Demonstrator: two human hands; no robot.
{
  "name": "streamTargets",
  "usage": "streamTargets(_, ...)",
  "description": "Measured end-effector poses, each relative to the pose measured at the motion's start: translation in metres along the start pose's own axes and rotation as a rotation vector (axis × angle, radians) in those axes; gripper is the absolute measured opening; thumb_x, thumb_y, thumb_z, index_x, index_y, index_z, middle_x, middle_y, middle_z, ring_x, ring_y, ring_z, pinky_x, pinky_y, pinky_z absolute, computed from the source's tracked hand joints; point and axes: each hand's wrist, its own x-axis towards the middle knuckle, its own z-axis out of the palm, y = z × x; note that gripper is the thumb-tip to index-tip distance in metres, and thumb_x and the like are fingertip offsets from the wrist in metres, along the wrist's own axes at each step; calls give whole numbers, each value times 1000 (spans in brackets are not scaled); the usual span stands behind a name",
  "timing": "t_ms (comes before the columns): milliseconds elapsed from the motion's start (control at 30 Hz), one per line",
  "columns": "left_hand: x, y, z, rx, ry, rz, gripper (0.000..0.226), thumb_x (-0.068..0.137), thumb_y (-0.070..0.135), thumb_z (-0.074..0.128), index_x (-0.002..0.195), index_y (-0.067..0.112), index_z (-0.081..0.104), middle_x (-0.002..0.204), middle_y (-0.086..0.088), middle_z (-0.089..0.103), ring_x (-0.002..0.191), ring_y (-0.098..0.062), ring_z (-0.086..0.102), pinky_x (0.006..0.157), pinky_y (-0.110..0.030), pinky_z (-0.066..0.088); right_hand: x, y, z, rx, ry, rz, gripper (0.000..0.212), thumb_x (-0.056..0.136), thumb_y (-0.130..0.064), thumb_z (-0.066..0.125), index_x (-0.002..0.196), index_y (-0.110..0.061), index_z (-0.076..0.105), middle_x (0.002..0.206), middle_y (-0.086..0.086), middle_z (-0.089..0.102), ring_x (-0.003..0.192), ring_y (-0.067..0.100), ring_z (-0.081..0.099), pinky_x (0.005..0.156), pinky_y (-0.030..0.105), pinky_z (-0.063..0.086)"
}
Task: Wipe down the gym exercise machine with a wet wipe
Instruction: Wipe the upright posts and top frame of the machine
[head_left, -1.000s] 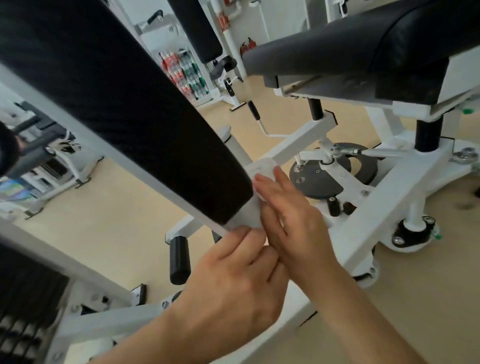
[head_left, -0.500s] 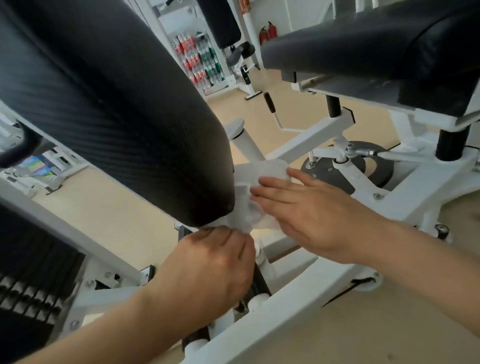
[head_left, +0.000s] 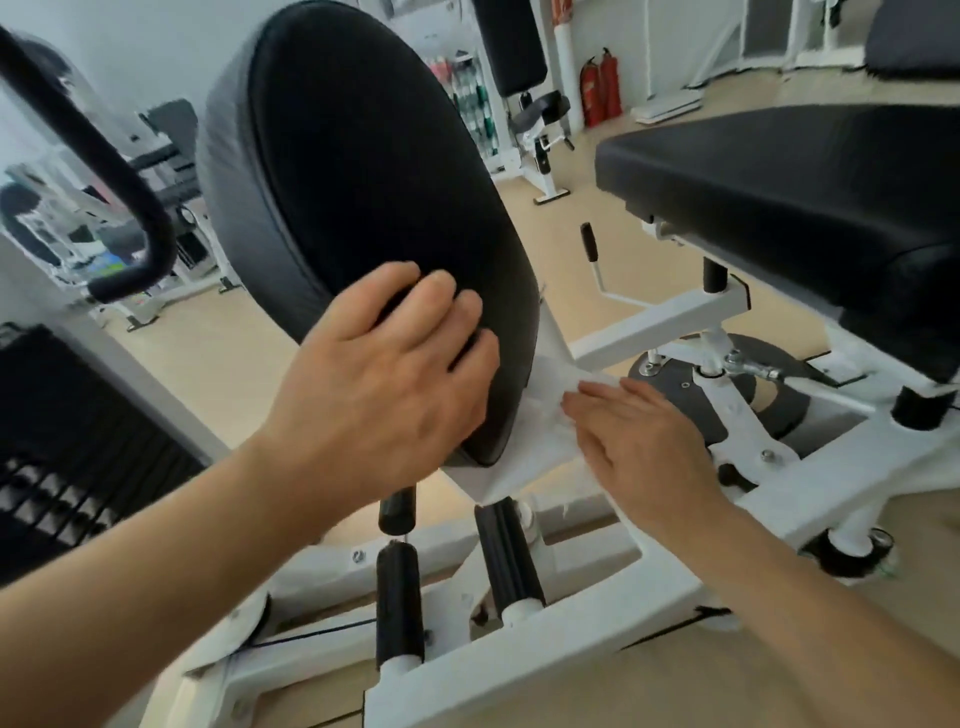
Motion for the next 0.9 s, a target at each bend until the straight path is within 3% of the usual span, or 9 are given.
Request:
streamTargets(233, 0, 1, -10, -11, -55, 44, 32, 99, 25, 41, 108, 12, 68, 119, -10, 65, 115, -30, 56, 98, -39, 35, 5, -34, 16, -21, -63, 13, 6, 81, -18, 76, 78, -13, 76, 86, 5, 75, 86, 22, 71, 88, 37, 54)
streamTargets(400, -6, -12, -9, -252, 0, 51, 36, 96, 8, 34, 107, 11, 68, 115, -7, 68, 113, -25, 53, 94, -35, 36, 39, -53, -27, 723, 381, 488, 28, 98, -25, 55, 86, -5, 70, 61, -14, 55, 53, 3, 50, 52, 11, 38)
streamTargets(433, -6, -14, -8, -308, 37, 31, 39, 98, 7, 29, 106, 11, 67, 114, -7, 68, 111, -25, 53, 92, -35, 38, 50, -71, -27, 799, 409, 432, 32, 100, -28, 51, 96, -2, 69, 70, -16, 58, 63, -3, 55, 59, 8, 41)
streamTargets(500, -7, -15, -6, -361, 113, -63, 32, 101, 13, 33, 107, 10, 64, 120, -13, 63, 111, -29, 50, 92, -37, 41, 63, -109, -13, 864, 266, 251, 47, 104, -35, 39, 138, -4, 49, 128, -2, 60, 123, 6, 54, 96, 26, 49)
streamTargets(567, -11, -20, -6, -267, 175, -257, 23, 98, 19, 49, 116, 13, 62, 133, -16, 52, 119, -33, 43, 98, -43, 39, 59, -121, 11, 602, 158, 119, 63, 105, -45, 29, 157, -16, 6, 164, 0, 10, 151, 20, 13, 118, 47, 28)
streamTargets(667, -12, -38, -6, -253, 124, -623, 64, 87, 35, 66, 143, 18, 41, 155, -13, 26, 141, -30, 22, 118, -36, 18, 58, -104, 28, 434, 139, 103, 65, 102, -58, 12, 152, -31, -18, 162, -13, -16, 151, 17, -1, 120, 50, 17)
streamTargets(734, -9, -47, -4, -654, 91, -873, 79, 89, 44, 60, 152, 26, 17, 160, 2, 17, 146, -10, 15, 119, -22, 13, 76, -100, 21, 436, 190, 118, 65, 101, -61, 9, 152, -31, -18, 162, -12, -16, 151, 16, -3, 121, 49, 13)
streamTargets(800, -2, -48, 3, -1126, 183, -980, 72, 93, 45, 51, 151, 39, 8, 157, 13, 23, 141, 2, 24, 118, -32, 25, 105, -105, 11, 410, 237, 88, 67, 102, -57, 11, 154, -22, -11, 163, -4, -11, 151, 18, -3, 123, 47, 8)
streamTargets(900, 1, -35, 7, -1286, 313, -990, 61, 95, 37, 43, 145, 42, 7, 157, 13, 22, 141, 4, 25, 118, -31, 26, 128, -106, 0, 257, 238, -128, 69, 103, -51, 16, 153, -7, -1, 162, 10, -1, 151, 25, 2, 122, 46, 9)
